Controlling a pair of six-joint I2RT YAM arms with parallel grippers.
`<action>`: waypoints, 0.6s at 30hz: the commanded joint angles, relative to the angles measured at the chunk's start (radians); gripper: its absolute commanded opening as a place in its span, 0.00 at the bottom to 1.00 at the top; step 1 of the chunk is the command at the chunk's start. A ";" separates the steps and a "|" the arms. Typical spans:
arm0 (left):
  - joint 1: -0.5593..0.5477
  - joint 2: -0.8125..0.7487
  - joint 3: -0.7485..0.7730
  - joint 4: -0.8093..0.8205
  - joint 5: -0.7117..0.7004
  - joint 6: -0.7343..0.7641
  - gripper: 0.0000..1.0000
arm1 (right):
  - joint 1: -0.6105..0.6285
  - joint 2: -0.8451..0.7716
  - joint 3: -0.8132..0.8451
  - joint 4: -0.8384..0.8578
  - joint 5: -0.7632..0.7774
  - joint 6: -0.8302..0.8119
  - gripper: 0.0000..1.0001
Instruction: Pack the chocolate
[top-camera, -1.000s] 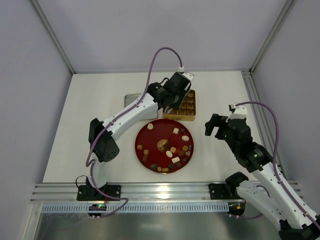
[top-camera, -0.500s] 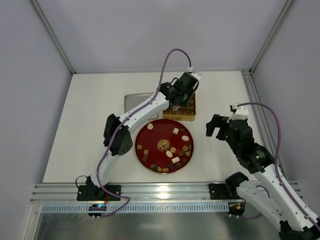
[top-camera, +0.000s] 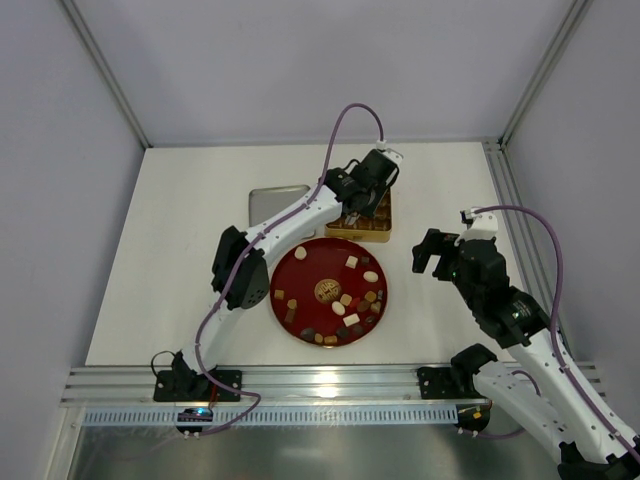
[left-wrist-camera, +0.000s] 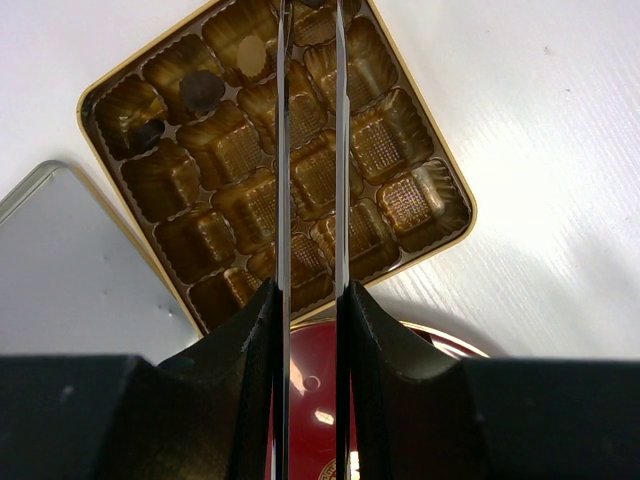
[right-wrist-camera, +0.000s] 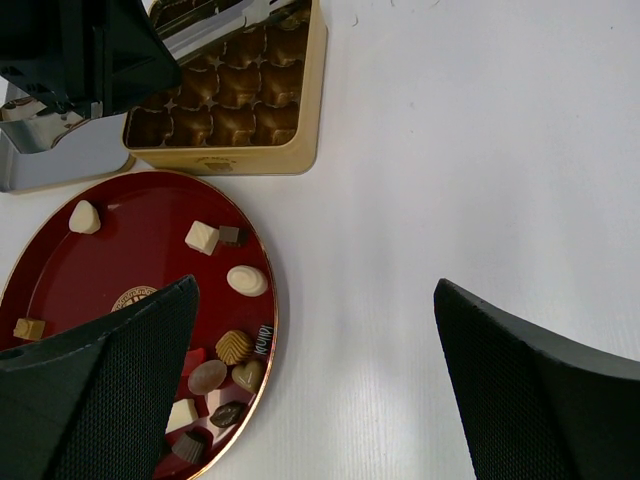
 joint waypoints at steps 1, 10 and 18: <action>0.006 -0.005 0.028 0.040 -0.024 0.018 0.24 | 0.000 -0.013 0.021 0.013 -0.004 -0.005 1.00; 0.009 0.004 0.025 0.031 -0.025 0.026 0.25 | 0.001 -0.012 0.018 0.014 -0.002 -0.005 1.00; 0.013 0.008 0.025 0.029 -0.027 0.029 0.29 | 0.001 -0.010 0.016 0.016 -0.001 -0.005 1.00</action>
